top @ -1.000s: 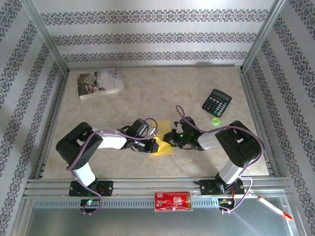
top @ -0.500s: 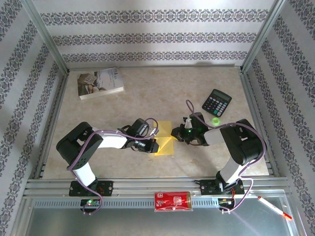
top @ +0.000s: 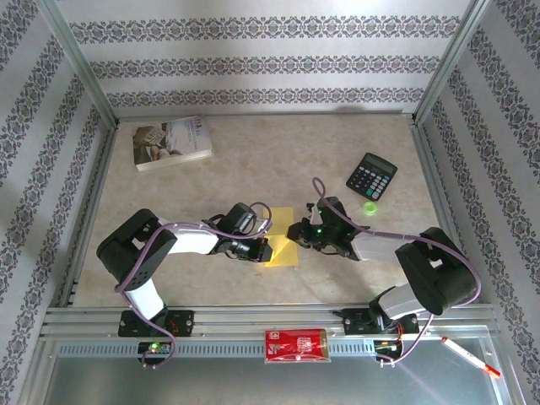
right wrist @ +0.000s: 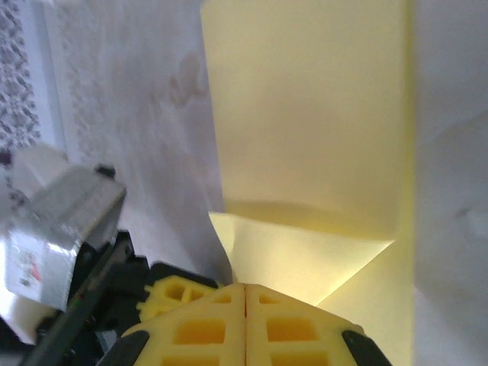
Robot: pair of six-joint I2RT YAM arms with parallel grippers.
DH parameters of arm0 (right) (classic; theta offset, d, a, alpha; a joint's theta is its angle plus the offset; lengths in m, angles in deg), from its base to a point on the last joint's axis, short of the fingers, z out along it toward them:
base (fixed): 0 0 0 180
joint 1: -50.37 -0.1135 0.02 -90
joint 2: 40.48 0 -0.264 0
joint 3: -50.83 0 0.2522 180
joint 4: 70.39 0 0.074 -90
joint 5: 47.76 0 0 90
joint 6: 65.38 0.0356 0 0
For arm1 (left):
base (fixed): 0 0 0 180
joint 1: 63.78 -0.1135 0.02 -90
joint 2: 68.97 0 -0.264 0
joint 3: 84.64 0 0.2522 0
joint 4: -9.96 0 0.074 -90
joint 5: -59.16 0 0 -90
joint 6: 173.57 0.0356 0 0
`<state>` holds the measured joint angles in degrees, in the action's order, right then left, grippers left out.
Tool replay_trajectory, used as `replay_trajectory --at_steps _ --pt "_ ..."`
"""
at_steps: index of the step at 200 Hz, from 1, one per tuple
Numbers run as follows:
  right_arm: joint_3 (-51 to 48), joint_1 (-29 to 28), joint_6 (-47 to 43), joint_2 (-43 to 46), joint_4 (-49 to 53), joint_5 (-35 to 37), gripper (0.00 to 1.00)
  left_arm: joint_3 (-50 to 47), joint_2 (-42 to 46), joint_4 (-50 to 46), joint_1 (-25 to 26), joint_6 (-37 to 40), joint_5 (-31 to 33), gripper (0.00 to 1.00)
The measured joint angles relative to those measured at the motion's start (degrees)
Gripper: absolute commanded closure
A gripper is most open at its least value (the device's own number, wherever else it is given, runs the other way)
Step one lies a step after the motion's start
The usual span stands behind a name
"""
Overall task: Fold a paper plane with a square sheet of paper (pick it up from the middle)
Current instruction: Fold the triangle a second time at the center of the table.
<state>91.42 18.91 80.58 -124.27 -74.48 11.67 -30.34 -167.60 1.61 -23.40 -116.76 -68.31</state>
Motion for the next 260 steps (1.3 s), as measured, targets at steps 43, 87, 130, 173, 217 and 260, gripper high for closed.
replay_trajectory --at_steps 43,87,130,173,217,260 --pt "0.9 -2.7 0.6 -7.7 -1.1 0.5 0.95 0.3 0.0 -0.6 0.0 0.0 0.2 1.00" --pt "1.9 -2.0 0.7 -9.8 -3.8 -0.6 0.95 0.9 0.0 -1.6 0.0 0.0 0.4 1.00" --pt "1.7 -0.3 0.9 -7.6 -2.7 -0.8 0.95 1.5 0.0 -2.9 0.0 0.0 0.9 1.00" --pt "2.3 0.0 0.8 -6.0 -2.5 -1.0 0.95 1.8 0.0 -3.5 0.0 0.0 1.2 1.00" --pt "2.8 2.0 -0.1 -11.2 -3.8 -3.2 0.96 2.4 0.1 -4.5 0.0 0.0 1.7 0.97" --pt "1.7 2.1 -0.5 -11.8 -7.1 -4.0 0.96 2.6 2.2 -5.9 0.0 -1.6 3.0 0.79"
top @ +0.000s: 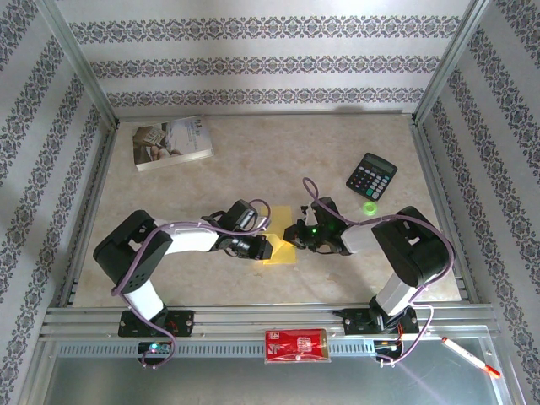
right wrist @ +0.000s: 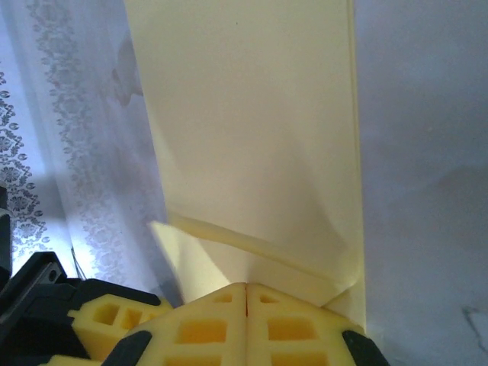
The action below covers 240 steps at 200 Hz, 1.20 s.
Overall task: Fold a paper plane with a square sheet of paper (pick it up from the middle)
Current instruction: Fold the triangle a second time at the center of the table.
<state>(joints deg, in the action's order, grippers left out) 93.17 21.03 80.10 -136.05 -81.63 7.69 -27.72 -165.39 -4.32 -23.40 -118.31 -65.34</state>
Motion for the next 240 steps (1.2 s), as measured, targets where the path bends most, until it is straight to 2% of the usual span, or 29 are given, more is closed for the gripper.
replay_trajectory --at_steps 22,61,101,139,240 --pt "-0.6 0.0 0.0 0.0 -1.4 0.0 0.97 0.4 0.9 0.1 0.0 -1.4 0.0 0.79" --pt "-1.0 0.0 0.0 0.0 -2.1 0.0 0.97 3.1 -2.5 2.8 0.0 -3.9 -1.6 1.00" --pt "-1.1 0.0 0.0 0.0 -2.3 0.0 0.97 4.0 -8.0 7.9 0.0 -7.0 -3.7 1.00" --pt "-1.6 0.0 0.0 0.0 -3.2 0.0 0.97 3.8 -8.4 8.9 0.0 -8.2 -4.3 1.00" --pt "-1.7 0.0 0.0 0.0 -3.0 -0.8 0.98 -4.7 -1.7 10.0 0.0 -8.2 -4.0 1.00"
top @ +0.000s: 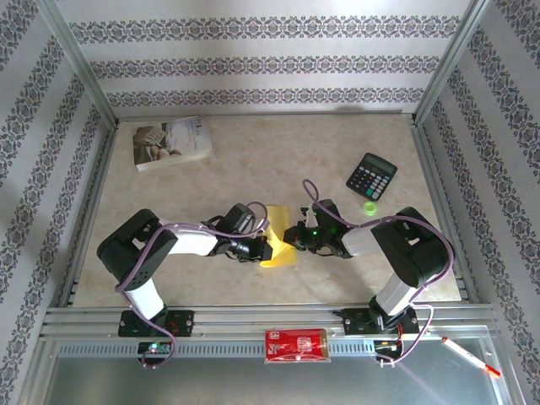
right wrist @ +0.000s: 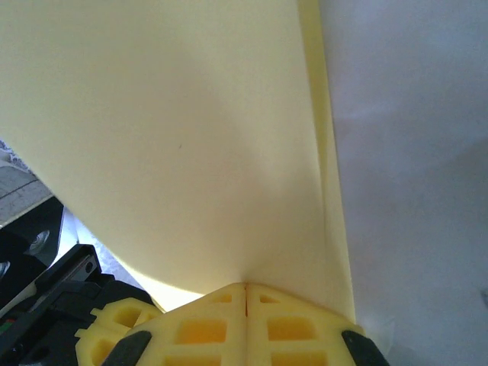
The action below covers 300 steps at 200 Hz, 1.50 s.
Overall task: Fold a paper plane with a square sheet of paper (pick it up from the middle)
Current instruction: Fold the triangle a second time at the center of the table.
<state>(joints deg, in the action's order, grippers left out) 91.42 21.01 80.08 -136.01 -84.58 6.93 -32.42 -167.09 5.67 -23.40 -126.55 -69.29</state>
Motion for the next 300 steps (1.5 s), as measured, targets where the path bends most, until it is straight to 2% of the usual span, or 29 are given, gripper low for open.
replay_trajectory --at_steps 38,94,180,248,300 --pt "0.0 0.0 0.0 0.0 0.1 -0.2 0.98 0.0 0.3 0.0 0.0 -1.1 -0.2 1.00" --pt "0.1 0.0 -0.8 1.4 2.8 0.2 0.97 3.7 0.9 0.2 -0.2 -3.0 -0.9 0.91" --pt "1.2 0.0 -1.5 2.6 7.7 0.6 0.95 1.4 12.5 -6.0 -4.9 0.7 1.3 0.84" --pt "1.2 1.8 -1.8 7.0 10.7 0.5 0.81 -1.6 14.0 -9.6 -6.5 2.6 2.6 0.68" --pt "1.2 3.0 -3.7 12.3 12.9 1.8 0.74 -3.1 8.2 -3.5 -4.4 -0.7 -1.0 0.62"
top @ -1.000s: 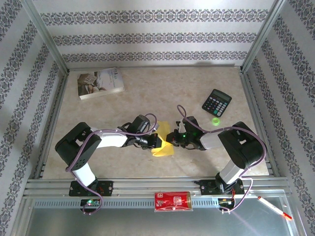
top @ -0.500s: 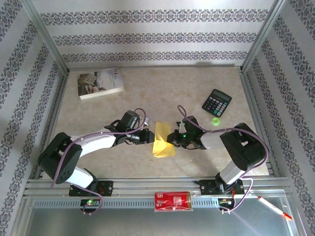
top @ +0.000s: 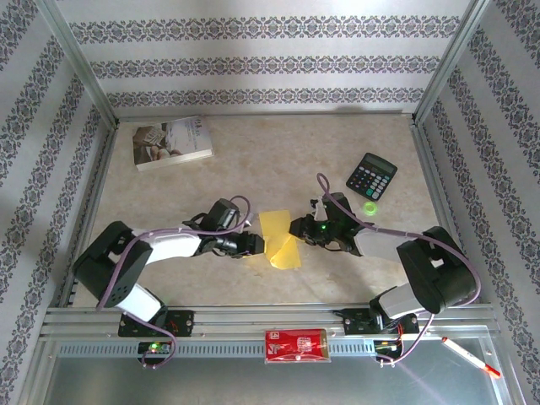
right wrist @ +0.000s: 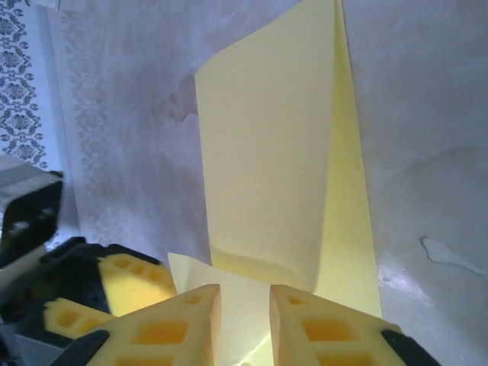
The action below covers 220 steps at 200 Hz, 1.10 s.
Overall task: Fold a paper plane with a square sheet of paper (pick it up from the middle)
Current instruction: Fold the triangle a second time at the center of the table.
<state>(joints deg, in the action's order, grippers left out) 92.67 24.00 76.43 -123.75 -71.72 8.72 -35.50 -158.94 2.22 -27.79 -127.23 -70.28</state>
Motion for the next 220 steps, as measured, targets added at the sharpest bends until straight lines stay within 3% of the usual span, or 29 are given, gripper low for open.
replay_trajectory --at_steps 53,110,165,220 --pt "-0.1 0.0 -2.2 3.2 3.4 1.2 0.71 1.6 -7.2 8.6 2.0 -4.9 -3.2 0.65" --pt "-0.1 -1.8 -5.4 7.7 7.9 3.0 0.69 2.8 -7.6 7.7 2.3 -5.0 -2.0 0.68" --pt "0.0 -7.7 -5.7 4.9 7.4 3.7 0.81 4.5 -7.6 3.8 2.8 -2.1 1.0 0.70" --pt "3.4 -8.2 -5.6 -3.9 6.2 4.2 0.87 4.7 -7.6 3.1 3.1 -0.8 1.8 0.70"
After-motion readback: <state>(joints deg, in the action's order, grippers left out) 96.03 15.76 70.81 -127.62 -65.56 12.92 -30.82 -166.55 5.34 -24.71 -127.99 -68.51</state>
